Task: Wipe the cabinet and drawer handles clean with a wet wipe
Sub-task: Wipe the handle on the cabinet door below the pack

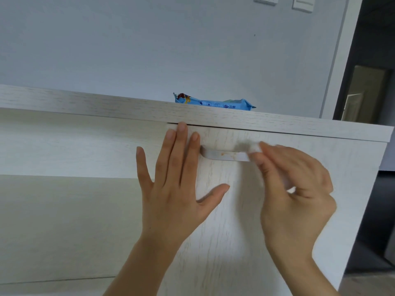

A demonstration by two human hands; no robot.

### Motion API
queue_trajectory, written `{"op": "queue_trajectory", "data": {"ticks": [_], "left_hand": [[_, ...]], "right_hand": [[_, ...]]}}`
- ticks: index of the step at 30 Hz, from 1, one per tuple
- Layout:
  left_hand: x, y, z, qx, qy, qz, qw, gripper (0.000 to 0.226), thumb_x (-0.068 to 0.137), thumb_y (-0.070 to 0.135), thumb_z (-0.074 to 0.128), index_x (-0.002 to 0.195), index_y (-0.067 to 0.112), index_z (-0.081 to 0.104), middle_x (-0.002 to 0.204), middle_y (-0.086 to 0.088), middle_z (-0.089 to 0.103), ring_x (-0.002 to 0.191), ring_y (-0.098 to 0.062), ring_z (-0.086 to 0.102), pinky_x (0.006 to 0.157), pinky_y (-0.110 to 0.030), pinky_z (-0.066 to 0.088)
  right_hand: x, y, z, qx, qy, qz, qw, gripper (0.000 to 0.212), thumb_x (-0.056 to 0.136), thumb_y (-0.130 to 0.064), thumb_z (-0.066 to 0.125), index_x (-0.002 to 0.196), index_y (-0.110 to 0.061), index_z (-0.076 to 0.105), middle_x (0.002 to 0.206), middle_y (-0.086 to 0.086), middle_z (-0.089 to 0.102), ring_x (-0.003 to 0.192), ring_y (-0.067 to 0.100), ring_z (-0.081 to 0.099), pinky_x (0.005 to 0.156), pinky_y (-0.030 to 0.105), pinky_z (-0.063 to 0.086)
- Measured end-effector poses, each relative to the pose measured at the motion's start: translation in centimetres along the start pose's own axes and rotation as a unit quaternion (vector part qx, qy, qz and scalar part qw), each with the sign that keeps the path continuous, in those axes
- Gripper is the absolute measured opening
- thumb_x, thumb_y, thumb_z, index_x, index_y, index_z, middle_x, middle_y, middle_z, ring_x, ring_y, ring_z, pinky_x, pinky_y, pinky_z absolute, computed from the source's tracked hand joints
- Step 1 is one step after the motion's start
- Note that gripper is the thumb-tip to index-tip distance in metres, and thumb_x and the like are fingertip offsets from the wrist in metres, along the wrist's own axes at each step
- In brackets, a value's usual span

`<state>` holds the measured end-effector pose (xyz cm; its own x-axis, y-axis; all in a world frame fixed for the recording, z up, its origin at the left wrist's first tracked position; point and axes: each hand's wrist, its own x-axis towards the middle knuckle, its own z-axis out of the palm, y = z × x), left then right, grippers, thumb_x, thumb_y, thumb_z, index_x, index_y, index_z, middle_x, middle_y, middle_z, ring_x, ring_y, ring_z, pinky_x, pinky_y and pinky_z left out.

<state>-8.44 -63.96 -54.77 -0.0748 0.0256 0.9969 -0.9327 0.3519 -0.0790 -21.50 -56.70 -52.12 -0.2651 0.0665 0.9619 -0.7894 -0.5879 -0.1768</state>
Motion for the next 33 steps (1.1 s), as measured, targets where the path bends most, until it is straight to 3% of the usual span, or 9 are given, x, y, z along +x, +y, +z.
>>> {"op": "queue_trajectory", "data": {"ticks": [2, 8, 11, 17, 21, 24, 27, 31, 33], "left_hand": [[0.0, 0.0, 0.0, 0.000, -0.003, -0.001, 1.000, 0.083, 0.089, 0.067, 0.043, 0.143, 0.005, 0.032, 0.150, -0.012, 0.027, 0.141, -0.023, 0.025, 0.114, -0.058, 0.011], [-0.1, -0.1, 0.1, -0.009, 0.001, 0.001, 1.000, 0.082, 0.089, 0.067, 0.044, 0.142, 0.005, 0.035, 0.150, -0.012, 0.028, 0.141, -0.024, 0.026, 0.114, -0.058, 0.011], [-0.1, -0.1, 0.2, -0.018, 0.006, 0.001, 1.000, 0.081, 0.089, 0.066, 0.045, 0.141, 0.005, 0.036, 0.150, -0.012, 0.029, 0.141, -0.024, 0.027, 0.114, -0.058, 0.013], [0.1, -0.7, 0.1, -0.060, 0.021, 0.004, 0.998, 0.078, 0.088, 0.064, 0.049, 0.141, 0.008, 0.035, 0.149, -0.007, 0.030, 0.140, -0.020, 0.030, 0.114, -0.051, 0.020], [0.0, -1.2, 0.0, -0.055, 0.009, 0.022, 0.998, 0.077, 0.089, 0.064, 0.046, 0.142, 0.009, 0.035, 0.150, -0.005, 0.029, 0.140, -0.020, 0.029, 0.113, -0.056, 0.018], [0.0, -1.0, 0.0, -0.057, 0.006, 0.011, 0.998, 0.075, 0.090, 0.063, 0.044, 0.141, 0.009, 0.035, 0.150, -0.004, 0.027, 0.140, -0.020, 0.029, 0.112, -0.059, 0.015], [-0.1, -0.9, 0.0, -0.063, 0.004, 0.013, 0.998, 0.075, 0.091, 0.063, 0.044, 0.142, 0.009, 0.034, 0.150, -0.004, 0.026, 0.141, -0.020, 0.027, 0.113, -0.058, 0.012], [-0.1, -1.0, 0.0, -0.094, -0.001, 0.004, 0.996, 0.077, 0.089, 0.062, 0.045, 0.142, 0.008, 0.030, 0.150, -0.007, 0.027, 0.145, -0.015, 0.017, 0.115, -0.056, 0.010], [0.0, -0.9, 0.0, -0.098, -0.001, -0.001, 0.995, 0.078, 0.089, 0.062, 0.048, 0.142, 0.008, 0.030, 0.150, -0.006, 0.027, 0.144, -0.012, 0.015, 0.115, -0.055, 0.009]], "right_hand": [[0.0, -0.1, -0.2, 0.005, 0.007, 0.015, 1.000, 0.028, 0.084, -0.021, 0.070, 0.098, -0.043, 0.058, 0.101, -0.032, 0.058, 0.100, -0.008, 0.054, 0.092, 0.061, 0.038], [0.2, -0.6, 0.6, -0.063, -0.045, -0.079, 0.994, 0.016, 0.085, -0.023, 0.066, 0.097, -0.033, 0.063, 0.101, -0.026, 0.058, 0.099, 0.002, 0.055, 0.098, 0.052, 0.028], [0.1, -0.6, 0.5, -0.059, -0.036, -0.085, 0.994, 0.019, 0.084, -0.019, 0.069, 0.098, -0.030, 0.064, 0.102, -0.023, 0.059, 0.098, 0.003, 0.056, 0.094, 0.055, 0.033], [0.2, -1.0, 0.6, -0.036, -0.054, -0.062, 0.996, 0.022, 0.082, -0.020, 0.070, 0.097, -0.034, 0.062, 0.101, -0.027, 0.058, 0.098, -0.001, 0.054, 0.092, 0.045, 0.035], [0.6, -0.4, -0.3, -0.011, -0.037, -0.025, 0.999, 0.023, 0.081, -0.017, 0.071, 0.096, -0.032, 0.063, 0.100, -0.026, 0.059, 0.097, 0.001, 0.058, 0.087, 0.053, 0.043], [0.4, -1.0, 0.3, -0.014, -0.074, -0.070, 0.995, 0.021, 0.083, -0.015, 0.070, 0.099, -0.028, 0.064, 0.102, -0.019, 0.063, 0.098, 0.003, 0.059, 0.084, 0.050, 0.042], [0.5, -1.0, 0.8, -0.014, -0.091, -0.099, 0.991, 0.017, 0.084, -0.015, 0.069, 0.097, -0.026, 0.068, 0.098, -0.017, 0.065, 0.095, 0.001, 0.059, 0.087, 0.047, 0.040], [0.3, -1.1, 0.8, -0.003, -0.057, -0.073, 0.996, 0.024, 0.083, -0.010, 0.070, 0.098, -0.028, 0.062, 0.100, -0.022, 0.060, 0.094, 0.000, 0.058, 0.090, 0.047, 0.043], [0.3, -1.1, 0.9, 0.000, -0.083, -0.096, 0.992, 0.021, 0.085, -0.013, 0.069, 0.098, -0.029, 0.063, 0.099, -0.021, 0.061, 0.095, 0.000, 0.059, 0.097, 0.043, 0.040]]}}
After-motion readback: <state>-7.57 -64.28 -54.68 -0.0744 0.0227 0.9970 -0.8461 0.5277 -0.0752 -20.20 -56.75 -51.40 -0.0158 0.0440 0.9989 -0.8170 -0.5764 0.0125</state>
